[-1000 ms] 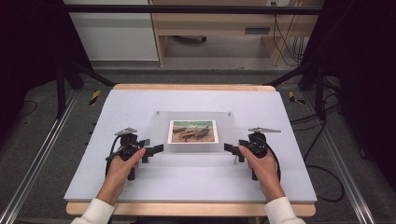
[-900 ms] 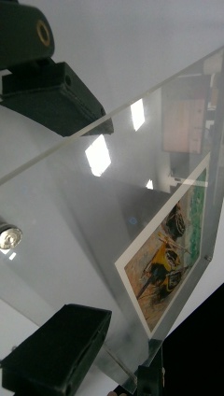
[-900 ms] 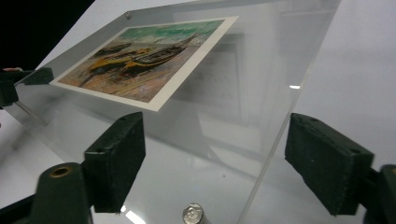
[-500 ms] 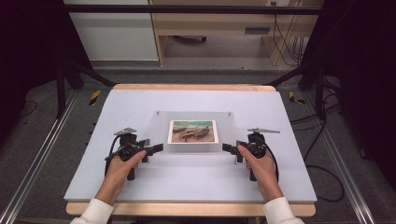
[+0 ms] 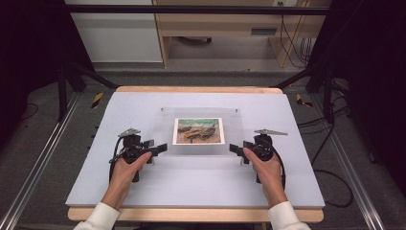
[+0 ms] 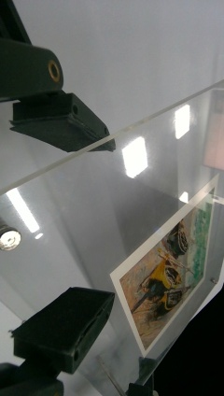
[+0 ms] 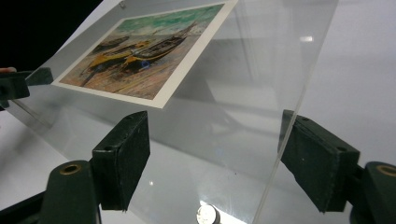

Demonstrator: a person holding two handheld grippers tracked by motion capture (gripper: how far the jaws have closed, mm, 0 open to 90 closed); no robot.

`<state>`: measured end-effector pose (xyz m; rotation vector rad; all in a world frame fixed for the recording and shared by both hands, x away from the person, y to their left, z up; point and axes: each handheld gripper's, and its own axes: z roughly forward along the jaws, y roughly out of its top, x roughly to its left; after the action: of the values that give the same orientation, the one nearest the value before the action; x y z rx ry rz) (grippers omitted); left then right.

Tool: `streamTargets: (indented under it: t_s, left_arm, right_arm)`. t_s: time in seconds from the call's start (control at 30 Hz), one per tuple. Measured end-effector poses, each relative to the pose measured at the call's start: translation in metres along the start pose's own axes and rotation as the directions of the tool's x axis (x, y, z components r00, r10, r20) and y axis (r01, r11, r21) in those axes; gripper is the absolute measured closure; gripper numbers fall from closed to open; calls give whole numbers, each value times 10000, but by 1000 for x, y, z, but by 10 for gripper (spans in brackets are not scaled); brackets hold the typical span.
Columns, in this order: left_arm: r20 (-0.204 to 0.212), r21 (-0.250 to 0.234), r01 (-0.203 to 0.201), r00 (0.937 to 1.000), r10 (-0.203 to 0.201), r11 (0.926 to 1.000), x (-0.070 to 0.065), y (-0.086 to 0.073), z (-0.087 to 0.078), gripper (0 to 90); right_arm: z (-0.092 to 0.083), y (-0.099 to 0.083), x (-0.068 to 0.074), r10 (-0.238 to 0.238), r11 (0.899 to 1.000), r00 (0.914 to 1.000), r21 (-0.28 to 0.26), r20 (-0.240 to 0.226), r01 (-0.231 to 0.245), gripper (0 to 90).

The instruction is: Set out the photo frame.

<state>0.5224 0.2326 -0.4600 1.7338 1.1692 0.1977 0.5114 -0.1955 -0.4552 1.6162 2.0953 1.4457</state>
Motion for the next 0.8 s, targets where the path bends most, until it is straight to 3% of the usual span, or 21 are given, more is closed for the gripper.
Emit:
streamTargets:
  t_s: [0.23, 0.6, 0.8]
  left_arm:
    - [-219, -226, -192, 9996, 187, 9996, -1, 9, 9, 243]
    - [-536, -434, -760, 9958, 736, 9962, -12, 1, -4, 279]
    - [-604, -519, -867, 9947, 835, 9949, -15, -3, -9, 308]
  right_arm:
    - [4, 10, -4, -362, 9988, 9983, -308, 460, 377, 263]
    - [-6, 2, 7, -1080, 9926, 9907, -461, 829, 1120, 282]
    - [-11, -2, 11, -1386, 9882, 9857, -518, 962, 1440, 306]
